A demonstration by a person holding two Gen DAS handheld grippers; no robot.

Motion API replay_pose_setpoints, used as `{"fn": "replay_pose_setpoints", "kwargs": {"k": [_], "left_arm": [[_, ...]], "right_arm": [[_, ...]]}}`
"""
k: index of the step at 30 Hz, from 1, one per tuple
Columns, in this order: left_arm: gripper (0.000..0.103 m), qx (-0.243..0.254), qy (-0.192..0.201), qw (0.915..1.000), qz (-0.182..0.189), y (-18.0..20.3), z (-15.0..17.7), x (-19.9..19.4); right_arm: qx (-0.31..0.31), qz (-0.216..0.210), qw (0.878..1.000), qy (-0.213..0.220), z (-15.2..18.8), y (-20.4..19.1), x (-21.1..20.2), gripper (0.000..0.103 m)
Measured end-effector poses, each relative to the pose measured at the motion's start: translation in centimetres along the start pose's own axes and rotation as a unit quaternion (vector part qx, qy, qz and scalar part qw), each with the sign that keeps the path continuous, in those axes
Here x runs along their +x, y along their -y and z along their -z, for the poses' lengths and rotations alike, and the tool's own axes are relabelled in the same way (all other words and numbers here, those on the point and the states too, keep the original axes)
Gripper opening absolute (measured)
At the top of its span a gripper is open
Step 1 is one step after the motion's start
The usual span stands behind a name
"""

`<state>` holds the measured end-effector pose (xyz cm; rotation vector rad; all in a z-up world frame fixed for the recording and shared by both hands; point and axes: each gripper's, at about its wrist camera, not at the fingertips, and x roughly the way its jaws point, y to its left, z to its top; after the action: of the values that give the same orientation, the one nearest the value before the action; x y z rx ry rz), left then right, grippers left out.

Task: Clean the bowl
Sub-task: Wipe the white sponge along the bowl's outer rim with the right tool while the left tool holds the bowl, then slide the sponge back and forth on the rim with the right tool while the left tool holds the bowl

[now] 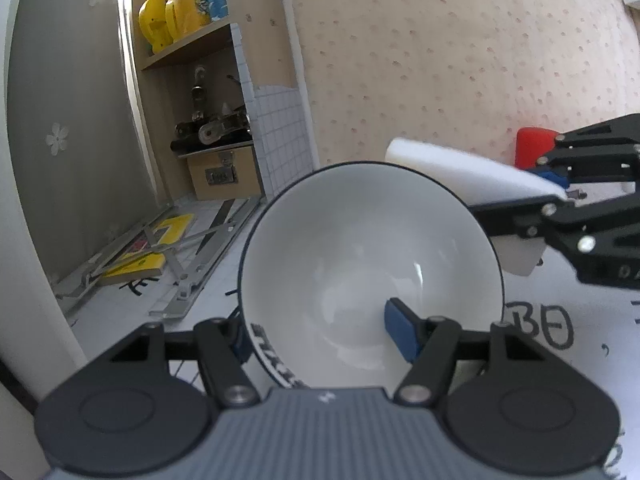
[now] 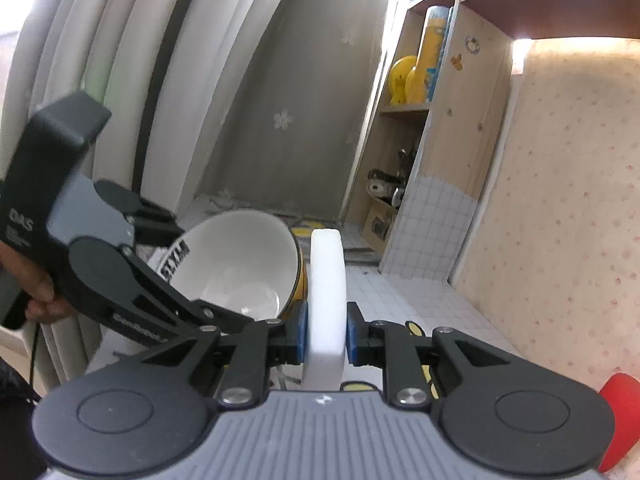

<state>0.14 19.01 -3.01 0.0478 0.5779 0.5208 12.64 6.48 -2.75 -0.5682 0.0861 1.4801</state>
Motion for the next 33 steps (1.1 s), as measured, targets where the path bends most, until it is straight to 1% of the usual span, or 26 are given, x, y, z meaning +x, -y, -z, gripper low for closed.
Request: {"fn": "replay_pose_setpoints", "kwargs": {"k": [3,7,10,14,16,20,22,28,29,30,31,32,33], "left_arm": [[0.063,0.008,-0.002,0.9999,0.007,0.0,0.0,0.0],[0.063,0.001,0.002,0.9998,0.018,-0.5,-0.3,0.1],[0.064,0.012,0.025,0.9996,0.007,-0.1,-0.6,0.1],[0.065,0.016,0.025,0.9996,-0.002,0.4,-0.8,0.2],[0.065,0.010,0.022,0.9997,-0.001,0.3,-0.8,0.2],[0.065,-0.003,0.017,0.9998,-0.003,0.1,-0.6,0.1],[0.065,-0.005,0.018,0.9998,-0.007,0.2,-0.5,0.0],[0.065,-0.010,0.015,0.9998,-0.009,0.1,-0.5,0.0],[0.065,-0.010,0.015,0.9998,-0.009,0.1,-0.4,0.0],[0.065,-0.010,0.014,0.9998,-0.008,0.0,-0.4,0.0],[0.065,-0.011,0.013,0.9998,-0.008,0.0,-0.3,0.0],[0.065,-0.011,0.013,0.9998,-0.009,0.0,-0.3,0.0],[0.065,-0.012,0.012,0.9998,-0.010,0.0,-0.2,0.0]], "right_arm": [[-0.001,0.000,1.000,0.001,0.0,-0.1,0.0,0.019],[-0.002,0.001,1.000,0.001,0.0,-0.1,-0.1,0.019],[-0.004,0.001,1.000,-0.001,0.3,-0.3,-0.4,0.019],[-0.005,0.004,1.000,-0.002,0.2,-0.3,-0.3,0.019],[-0.005,0.007,1.000,0.004,0.1,-0.4,-0.5,0.019],[0.014,0.004,0.999,0.039,-0.4,0.0,-1.6,0.019],[0.012,0.007,0.999,0.044,-0.5,-0.2,-1.8,0.019],[-0.008,-0.006,1.000,-0.010,0.3,-0.8,-0.6,0.019],[-0.008,-0.005,1.000,-0.009,0.3,-0.7,-0.6,0.019],[-0.006,-0.004,1.000,-0.007,0.2,-0.7,-0.6,0.019],[0.000,-0.002,1.000,0.005,0.0,-0.5,-0.9,0.019],[0.006,0.000,1.000,0.017,-0.2,-0.3,-1.2,0.019],[0.017,0.001,0.999,0.039,-0.5,0.0,-1.8,0.019]]}}
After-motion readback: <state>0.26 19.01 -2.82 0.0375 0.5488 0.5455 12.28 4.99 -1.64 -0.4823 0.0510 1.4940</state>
